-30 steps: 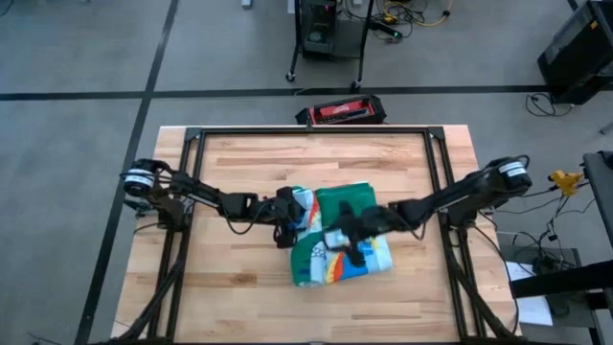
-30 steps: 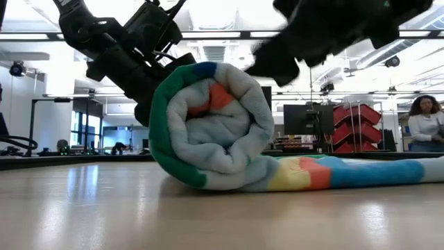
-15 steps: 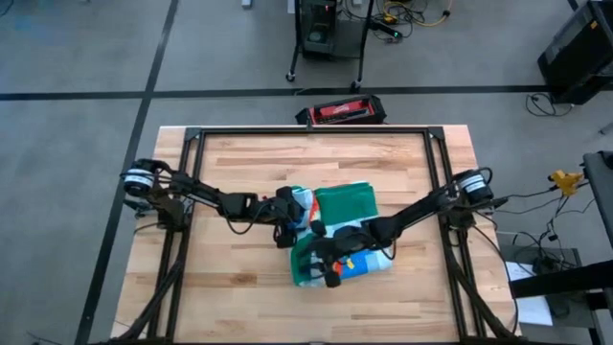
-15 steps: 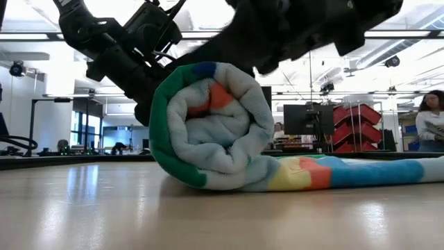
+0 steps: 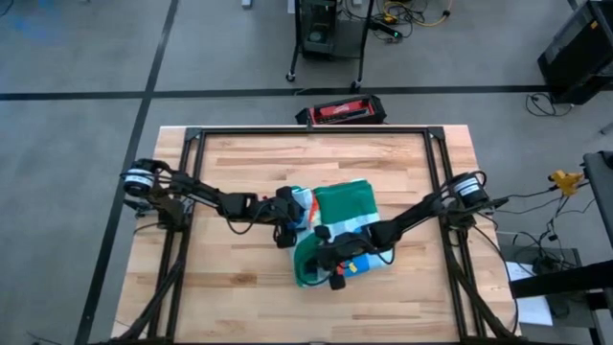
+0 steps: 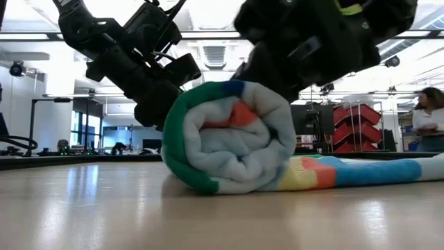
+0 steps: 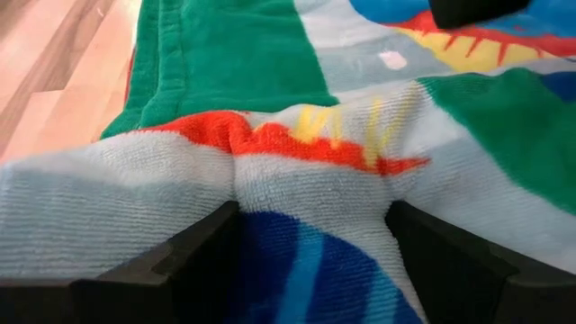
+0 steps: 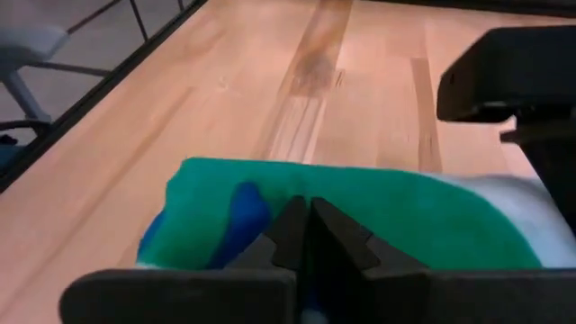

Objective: Roll towel
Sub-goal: Roll the multi-color dinosaur print towel

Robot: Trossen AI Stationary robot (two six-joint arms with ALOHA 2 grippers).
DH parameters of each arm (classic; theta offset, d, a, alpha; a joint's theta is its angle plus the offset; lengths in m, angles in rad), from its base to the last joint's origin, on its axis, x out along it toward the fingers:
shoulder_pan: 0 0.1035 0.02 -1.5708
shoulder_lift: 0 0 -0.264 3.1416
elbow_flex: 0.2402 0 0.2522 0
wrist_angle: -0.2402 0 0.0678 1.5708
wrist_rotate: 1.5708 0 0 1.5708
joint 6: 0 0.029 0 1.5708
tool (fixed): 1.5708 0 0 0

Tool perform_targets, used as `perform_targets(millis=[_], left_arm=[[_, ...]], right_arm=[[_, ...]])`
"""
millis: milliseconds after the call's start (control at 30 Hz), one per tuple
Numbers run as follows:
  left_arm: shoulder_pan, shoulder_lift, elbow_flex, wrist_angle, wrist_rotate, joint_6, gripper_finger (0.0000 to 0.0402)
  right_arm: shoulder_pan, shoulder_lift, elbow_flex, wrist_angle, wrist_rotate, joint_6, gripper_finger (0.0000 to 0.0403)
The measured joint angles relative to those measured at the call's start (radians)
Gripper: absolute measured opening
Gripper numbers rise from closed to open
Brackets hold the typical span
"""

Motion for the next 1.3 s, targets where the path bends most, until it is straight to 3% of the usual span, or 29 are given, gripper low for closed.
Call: perform_targets(millis=[333, 567, 767, 1067, 1300], left_arm=[[0.001, 0.0, 0.0, 0.003, -0.006, 0.006, 0.0275], [0.002, 0.0, -0.001, 0.007, -0.009, -0.01, 0.0275], [0.002, 0.0, -0.001, 0.007, -0.011, -0.017, 0.0275], [0.002, 0.0, -0.001, 0.003, -0.015, -0.019, 0.0275], [0.0, 0.0, -0.001, 0.0, -0.016, -0.039, 0.0274]], right_arm=[[0.015, -0.066, -0.045, 0.034, -0.017, -0.063, 0.0001], [0.022, 0.027, 0.047, 0.062, -0.063, -0.076, 0.0], [0.028, 0.046, 0.024, 0.009, -0.069, -0.056, 0.0], [0.039, -0.064, -0.001, -0.076, -0.069, -0.135, 0.0], [-0.07, -0.143, -0.068, -0.138, -0.07, -0.21, 0.0]])
